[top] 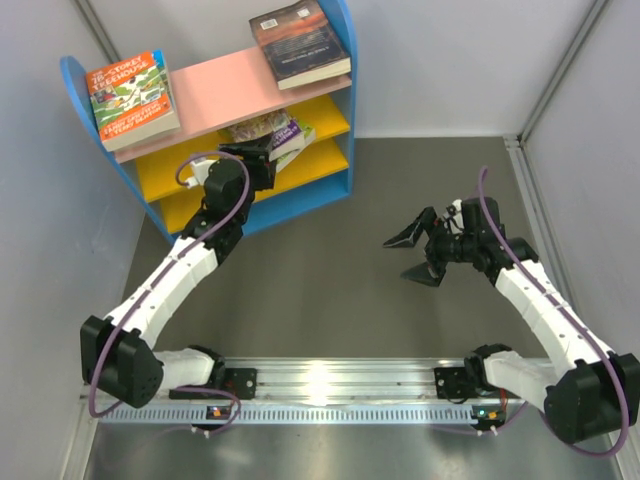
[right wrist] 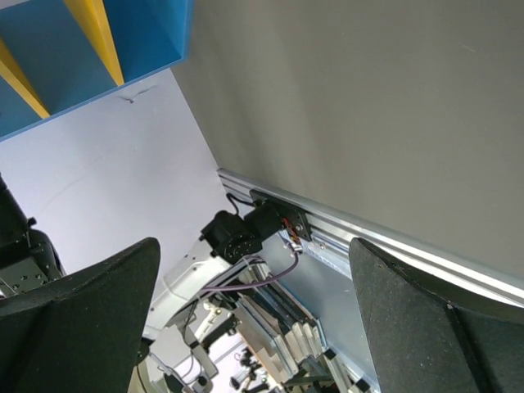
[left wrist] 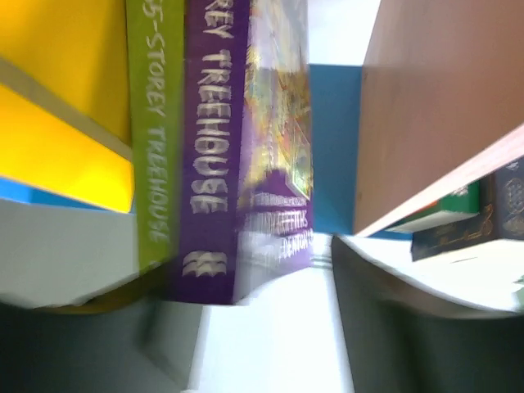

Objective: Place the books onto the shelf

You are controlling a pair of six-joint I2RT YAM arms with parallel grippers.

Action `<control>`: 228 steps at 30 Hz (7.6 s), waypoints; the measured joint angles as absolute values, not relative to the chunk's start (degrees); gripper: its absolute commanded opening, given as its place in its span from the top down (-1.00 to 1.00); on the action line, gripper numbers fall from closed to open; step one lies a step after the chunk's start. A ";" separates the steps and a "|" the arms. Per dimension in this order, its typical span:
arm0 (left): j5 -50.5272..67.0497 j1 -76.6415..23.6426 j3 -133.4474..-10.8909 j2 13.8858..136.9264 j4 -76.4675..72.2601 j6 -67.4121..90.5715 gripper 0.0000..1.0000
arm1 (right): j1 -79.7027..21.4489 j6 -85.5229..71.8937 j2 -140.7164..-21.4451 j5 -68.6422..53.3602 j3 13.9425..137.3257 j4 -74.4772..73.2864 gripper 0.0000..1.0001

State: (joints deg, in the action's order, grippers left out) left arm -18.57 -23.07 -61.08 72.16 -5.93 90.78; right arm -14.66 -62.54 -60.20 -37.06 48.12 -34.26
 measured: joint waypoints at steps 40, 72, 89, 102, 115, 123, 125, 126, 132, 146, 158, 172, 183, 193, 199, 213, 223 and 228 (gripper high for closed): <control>-13.65 -25.50 -71.96 58.06 23.14 78.19 0.00 | -14.85 -62.57 -59.53 -36.12 47.46 -34.17 -0.92; -38.30 -25.17 -72.77 67.16 25.08 57.08 1.00 | -14.85 -58.00 -61.39 -36.05 47.57 -37.34 -0.89; -41.67 -22.61 -67.48 74.59 13.87 59.44 1.00 | -14.83 -52.42 -64.45 -36.03 50.43 -43.40 -0.87; -35.99 -22.57 -77.34 87.37 9.23 59.64 1.00 | -14.15 -51.37 -66.46 -35.90 51.18 -44.10 -0.87; -30.37 -21.78 -82.37 94.85 9.13 59.66 0.64 | -13.32 -50.37 -67.07 -35.59 52.66 -44.21 -0.86; -27.92 -21.43 -76.79 82.30 14.90 59.02 0.04 | -13.32 -48.95 -67.18 -34.87 55.33 -44.18 -0.87; -27.46 -21.41 -75.42 78.00 17.06 58.19 -0.14 | -13.32 -48.51 -67.18 -34.70 55.81 -44.18 -0.87; -27.24 -21.41 -74.39 75.79 18.15 57.80 -0.26 | -13.32 -48.34 -67.18 -34.59 56.12 -44.31 -0.88; -26.28 -21.39 -64.45 60.71 25.28 54.72 -0.75 | -13.32 -45.41 -66.39 -34.22 61.12 -44.69 -0.96; -25.36 -21.34 -48.77 37.39 33.36 36.07 -0.97 | -13.32 -41.08 -50.89 -33.89 72.93 -44.31 -0.99; -28.36 -20.64 -17.10 41.60 -1.91 6.72 -0.98 | -13.32 -42.04 -32.10 -23.18 67.00 -44.14 -1.00; -27.75 -15.73 -10.96 75.66 -46.48 2.96 -0.97 | -13.23 -40.80 -22.83 -1.78 64.79 -46.76 -0.99; -13.56 -1.43 -16.58 89.86 -57.98 2.85 -0.97 | -13.23 -35.33 -33.58 2.15 55.40 -43.03 -0.99; -8.47 -1.48 -16.16 89.89 -60.38 2.92 -0.98 | -13.23 -10.07 -31.24 -1.74 32.67 -15.70 -0.99; -8.34 -1.58 -16.27 89.89 -60.38 2.92 -0.98 | -11.46 3.86 -41.23 0.05 18.87 0.82 -1.00; -8.34 -1.58 -16.53 89.89 -60.36 2.90 -0.97 | 2.59 2.61 -80.16 0.82 19.73 41.08 -0.99; -8.34 -1.61 -16.60 89.91 -60.36 2.92 -0.98 | 1.65 1.93 -83.11 -2.46 11.35 62.57 -1.00; -8.34 -1.61 -16.62 89.91 -60.36 2.92 -0.98 | 1.61 2.33 -83.15 -3.22 12.19 63.81 -1.00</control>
